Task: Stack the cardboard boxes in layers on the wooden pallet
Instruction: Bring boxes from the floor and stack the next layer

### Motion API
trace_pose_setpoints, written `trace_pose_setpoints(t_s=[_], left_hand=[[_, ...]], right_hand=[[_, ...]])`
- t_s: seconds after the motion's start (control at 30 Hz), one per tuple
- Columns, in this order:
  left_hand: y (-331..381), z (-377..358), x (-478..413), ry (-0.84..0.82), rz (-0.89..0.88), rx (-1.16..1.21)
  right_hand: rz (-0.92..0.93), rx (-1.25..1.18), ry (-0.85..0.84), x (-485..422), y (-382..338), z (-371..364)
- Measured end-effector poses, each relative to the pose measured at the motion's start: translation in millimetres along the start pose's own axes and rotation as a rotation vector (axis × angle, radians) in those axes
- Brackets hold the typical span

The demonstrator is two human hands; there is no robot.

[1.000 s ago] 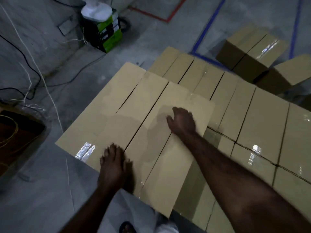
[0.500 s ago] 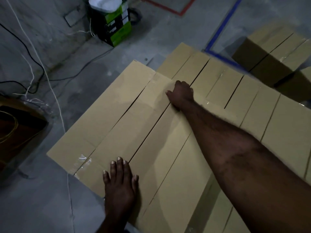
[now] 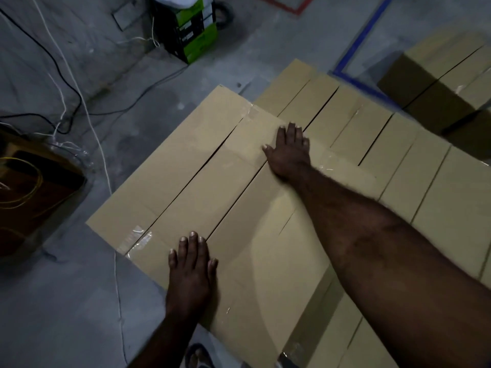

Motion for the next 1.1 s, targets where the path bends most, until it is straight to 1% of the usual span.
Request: trace_pose_setpoints(t_s=[0.13,0.27,0.47,0.57,0.63,0.73,0.83,0.93,1.0,1.1], left_hand=[[0,-3,0,0.002,0.011,0.005],[-1,-4,2,0.002,0.015,0.011],[-1,-7,0,-0.047,0.009,0.002],[1,-3,-9,-0.144,0.009,-0.055],[7,18,-16,-0.217,-0.009,-0.092],[20,58,-25,-0.244,-0.076,-0.108],[37,98,-22,-0.197,-0.160,-0.026],[65,120,-1,-0.245,-0.198,0.140],[88,135,22,-0.241,-0.225,0.230],[132,154,57,-0.222,-0.317,0.349]], right_hand=[[-0.004,0.006,0.033,14,-3,-9],[0.013,0.021,0.003,20,-8,-11],[0.058,0.012,-0.021,59,-23,-25],[0.065,-0.019,-0.087,59,-21,-7],[0.061,-0.073,-0.087,74,-21,12],[0.062,-0.181,-0.044,134,-25,27],[0.008,-0.261,-0.064,208,-26,22],[-0.106,-0.357,-0.036,280,-11,26],[-0.198,-0.416,0.026,329,5,32],[-0.345,-0.532,0.131,397,35,50]])
Point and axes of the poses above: each hand's wrist, its own x-axis away from the middle knuckle, its own z-axis out of the back of the hand, y = z × x, the point moved 8 cm from there along -x, towards the middle knuckle, and after that the axes turned 1 degree about -z, right-handed, at the moved point
